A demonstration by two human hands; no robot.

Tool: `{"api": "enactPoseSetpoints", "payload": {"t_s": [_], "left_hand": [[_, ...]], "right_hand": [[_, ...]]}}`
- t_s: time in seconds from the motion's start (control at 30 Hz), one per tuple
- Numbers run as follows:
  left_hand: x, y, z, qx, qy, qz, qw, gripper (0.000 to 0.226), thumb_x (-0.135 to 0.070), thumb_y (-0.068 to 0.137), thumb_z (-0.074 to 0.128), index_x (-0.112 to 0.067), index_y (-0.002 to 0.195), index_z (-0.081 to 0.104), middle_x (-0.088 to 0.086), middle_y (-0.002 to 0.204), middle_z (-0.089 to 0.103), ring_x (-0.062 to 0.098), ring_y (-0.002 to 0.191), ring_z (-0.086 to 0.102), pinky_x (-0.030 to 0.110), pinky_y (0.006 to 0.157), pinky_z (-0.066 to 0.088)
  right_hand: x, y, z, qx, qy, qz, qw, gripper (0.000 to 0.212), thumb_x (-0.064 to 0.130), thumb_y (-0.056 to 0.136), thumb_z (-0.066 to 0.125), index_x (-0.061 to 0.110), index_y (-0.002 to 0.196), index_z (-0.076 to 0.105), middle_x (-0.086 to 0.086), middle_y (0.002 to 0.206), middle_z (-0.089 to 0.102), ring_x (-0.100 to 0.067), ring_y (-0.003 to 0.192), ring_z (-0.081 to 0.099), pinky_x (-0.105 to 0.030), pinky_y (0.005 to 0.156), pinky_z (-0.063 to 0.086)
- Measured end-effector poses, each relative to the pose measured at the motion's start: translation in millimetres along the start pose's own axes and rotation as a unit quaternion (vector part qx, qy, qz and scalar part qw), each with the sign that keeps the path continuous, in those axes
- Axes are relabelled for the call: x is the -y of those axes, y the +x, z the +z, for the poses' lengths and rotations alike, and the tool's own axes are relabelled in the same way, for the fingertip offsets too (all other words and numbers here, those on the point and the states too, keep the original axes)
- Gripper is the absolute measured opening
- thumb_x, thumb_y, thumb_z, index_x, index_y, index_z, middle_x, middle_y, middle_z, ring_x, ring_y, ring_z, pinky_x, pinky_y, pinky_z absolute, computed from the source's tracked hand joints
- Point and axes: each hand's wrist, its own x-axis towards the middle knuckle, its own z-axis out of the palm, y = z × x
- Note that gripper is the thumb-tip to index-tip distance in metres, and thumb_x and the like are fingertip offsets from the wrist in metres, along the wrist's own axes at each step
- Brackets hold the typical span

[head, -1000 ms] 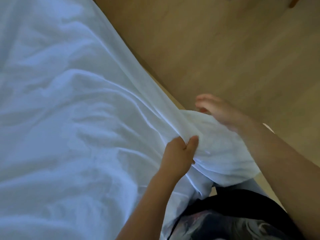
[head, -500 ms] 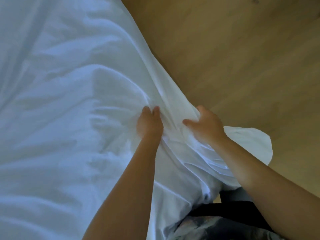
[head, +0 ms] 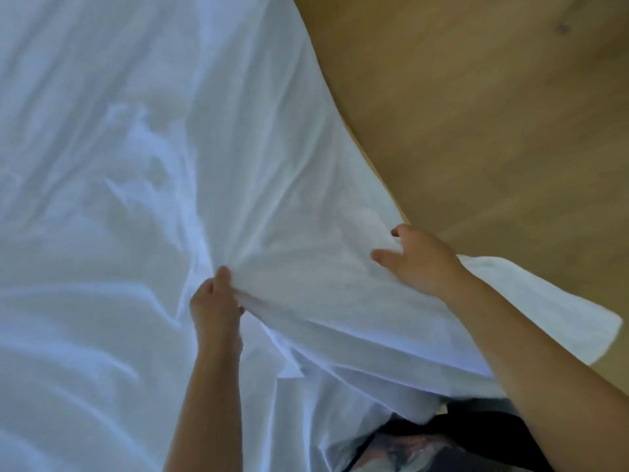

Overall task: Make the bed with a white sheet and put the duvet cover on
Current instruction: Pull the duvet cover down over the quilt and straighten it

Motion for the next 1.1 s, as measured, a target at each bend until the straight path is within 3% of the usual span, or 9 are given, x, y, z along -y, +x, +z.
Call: {"api": "enactPoseSetpoints", "payload": {"t_s": [0.1, 0.17, 0.27, 0.37, 0.47, 0.57, 0.7, 0.87, 1.1], "left_hand": [[3.9, -1.2, 32.8, 0.008, 0.186, 0.107, 0.977, 0.035, -0.029, 0.093, 0.05, -0.013, 0.063, 0.041, 0.001, 0.061, 0.047, 0.027, 0.066, 0.047, 0.032, 0.058, 0.031], [-0.7, -6.3, 47.9, 0.01, 0.225, 0.127, 0.966, 0.017, -0.029, 0.09, 0.051, -0.014, 0.085, 0.05, 0.002, 0.083, 0.059, 0.027, 0.083, 0.056, 0.03, 0.063, 0.035], [-4.6, -17.7, 58.2, -0.018, 0.282, 0.211, 0.936, 0.035, -0.019, 0.086, 0.06, -0.01, 0.118, 0.05, 0.011, 0.117, 0.053, 0.03, 0.108, 0.05, 0.038, 0.085, 0.037], [-5.4, -40.0, 67.3, 0.002, 0.333, 0.343, 0.879, 0.038, -0.037, 0.085, 0.061, -0.008, 0.11, 0.058, 0.012, 0.109, 0.057, 0.033, 0.104, 0.051, 0.039, 0.083, 0.036], [-2.8, -50.1, 84.8, 0.123, 0.484, 0.281, 0.82, 0.059, -0.066, 0.084, 0.043, -0.012, 0.1, 0.057, 0.004, 0.102, 0.056, 0.026, 0.097, 0.053, 0.036, 0.079, 0.038], [-2.9, -40.0, 98.5, 0.183, 0.521, 0.238, 0.799, 0.035, -0.042, 0.098, 0.038, -0.012, 0.103, 0.054, 0.006, 0.108, 0.058, 0.026, 0.098, 0.057, 0.032, 0.072, 0.038], [1.6, -37.7, 109.6, 0.142, 0.497, 0.253, 0.818, 0.049, -0.055, 0.094, 0.037, -0.011, 0.112, 0.049, 0.008, 0.111, 0.058, 0.029, 0.102, 0.055, 0.035, 0.073, 0.036], [10.7, -36.7, 126.4, 0.099, 0.571, 0.235, 0.78, 0.096, -0.076, 0.071, 0.053, -0.011, 0.135, 0.024, 0.011, 0.132, 0.03, 0.031, 0.119, 0.033, 0.045, 0.089, 0.034], [18.9, -5.8, 118.0, 0.155, 0.522, 0.246, 0.802, 0.039, -0.043, 0.097, 0.04, -0.013, 0.121, 0.036, 0.008, 0.116, 0.057, 0.032, 0.108, 0.055, 0.042, 0.082, 0.044]], "right_hand": [[2.2, -0.9, 3.1, 0.005, -0.014, -0.009, 1.0, 0.04, 0.038, 0.087, 0.057, 0.014, 0.118, 0.053, -0.007, 0.114, 0.061, -0.023, 0.088, 0.05, -0.031, 0.071, 0.035], [2.9, -1.5, 3.1, -0.001, -0.003, -0.017, 1.0, 0.029, 0.028, 0.088, 0.055, 0.014, 0.113, 0.055, -0.009, 0.11, 0.063, -0.023, 0.083, 0.047, -0.031, 0.071, 0.034], [4.3, -3.9, 4.2, -0.023, 0.008, -0.019, 1.0, 0.026, 0.025, 0.087, 0.057, 0.014, 0.11, 0.057, -0.008, 0.103, 0.064, -0.022, 0.079, 0.046, -0.031, 0.069, 0.033], [4.3, -8.0, 6.8, -0.062, 0.039, -0.001, 0.997, 0.026, 0.024, 0.085, 0.06, 0.012, 0.107, 0.058, -0.003, 0.089, 0.06, -0.022, 0.077, 0.046, -0.031, 0.069, 0.034], [4.2, -11.5, 11.2, -0.086, 0.071, 0.03, 0.993, 0.017, 0.03, 0.083, 0.062, 0.016, 0.088, 0.055, 0.008, 0.071, 0.051, -0.021, 0.069, 0.048, -0.031, 0.062, 0.033], [5.4, -15.3, 11.2, -0.129, 0.124, 0.041, 0.983, 0.022, 0.033, 0.081, 0.063, 0.018, 0.071, 0.051, 0.005, 0.067, 0.055, -0.019, 0.064, 0.051, -0.031, 0.055, 0.035], [10.6, -17.7, 6.6, -0.166, 0.182, 0.024, 0.969, 0.016, 0.031, 0.08, 0.066, 0.017, 0.081, 0.059, 0.006, 0.067, 0.057, -0.022, 0.071, 0.055, -0.032, 0.064, 0.041], [11.6, -19.1, 9.4, -0.168, 0.191, 0.002, 0.967, 0.023, 0.034, 0.083, 0.066, 0.014, 0.096, 0.064, 0.005, 0.078, 0.06, -0.019, 0.077, 0.058, -0.032, 0.071, 0.045], [8.1, -14.8, 15.6, -0.167, 0.15, -0.013, 0.974, 0.014, 0.024, 0.088, 0.058, 0.013, 0.095, 0.061, 0.006, 0.075, 0.057, -0.02, 0.076, 0.054, -0.03, 0.066, 0.039]]}}
